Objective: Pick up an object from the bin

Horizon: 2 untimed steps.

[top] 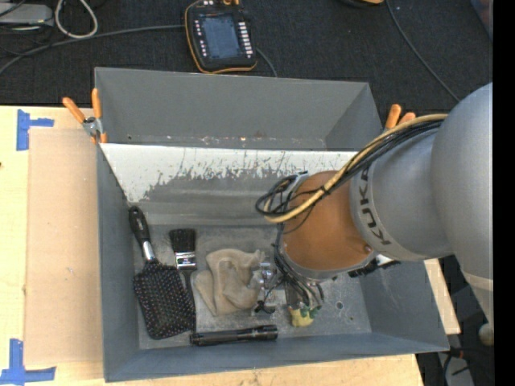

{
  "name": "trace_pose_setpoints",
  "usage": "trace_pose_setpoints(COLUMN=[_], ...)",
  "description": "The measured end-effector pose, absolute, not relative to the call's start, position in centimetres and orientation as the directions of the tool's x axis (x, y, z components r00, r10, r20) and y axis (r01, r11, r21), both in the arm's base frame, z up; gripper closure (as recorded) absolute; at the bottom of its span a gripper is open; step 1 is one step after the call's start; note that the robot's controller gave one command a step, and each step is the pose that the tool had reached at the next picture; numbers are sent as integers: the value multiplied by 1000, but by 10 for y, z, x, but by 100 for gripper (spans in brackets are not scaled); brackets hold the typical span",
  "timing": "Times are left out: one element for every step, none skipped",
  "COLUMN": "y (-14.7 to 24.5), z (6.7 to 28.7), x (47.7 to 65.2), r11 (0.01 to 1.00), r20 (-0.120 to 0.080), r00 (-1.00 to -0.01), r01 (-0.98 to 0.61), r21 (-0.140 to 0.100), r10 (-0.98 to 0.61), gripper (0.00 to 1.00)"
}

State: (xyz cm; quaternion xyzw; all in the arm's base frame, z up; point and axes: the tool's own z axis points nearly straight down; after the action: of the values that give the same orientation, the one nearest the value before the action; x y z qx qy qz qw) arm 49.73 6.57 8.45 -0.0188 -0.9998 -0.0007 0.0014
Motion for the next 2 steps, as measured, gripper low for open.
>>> trace_pose_setpoints(y=[53,48], z=[99,88], x=[491,490], r11=[999,999], r20=[4,4], r00=[-999,-999], r01=[41,43], r21=[1,3], r10=[41,43], gripper=[100,100])
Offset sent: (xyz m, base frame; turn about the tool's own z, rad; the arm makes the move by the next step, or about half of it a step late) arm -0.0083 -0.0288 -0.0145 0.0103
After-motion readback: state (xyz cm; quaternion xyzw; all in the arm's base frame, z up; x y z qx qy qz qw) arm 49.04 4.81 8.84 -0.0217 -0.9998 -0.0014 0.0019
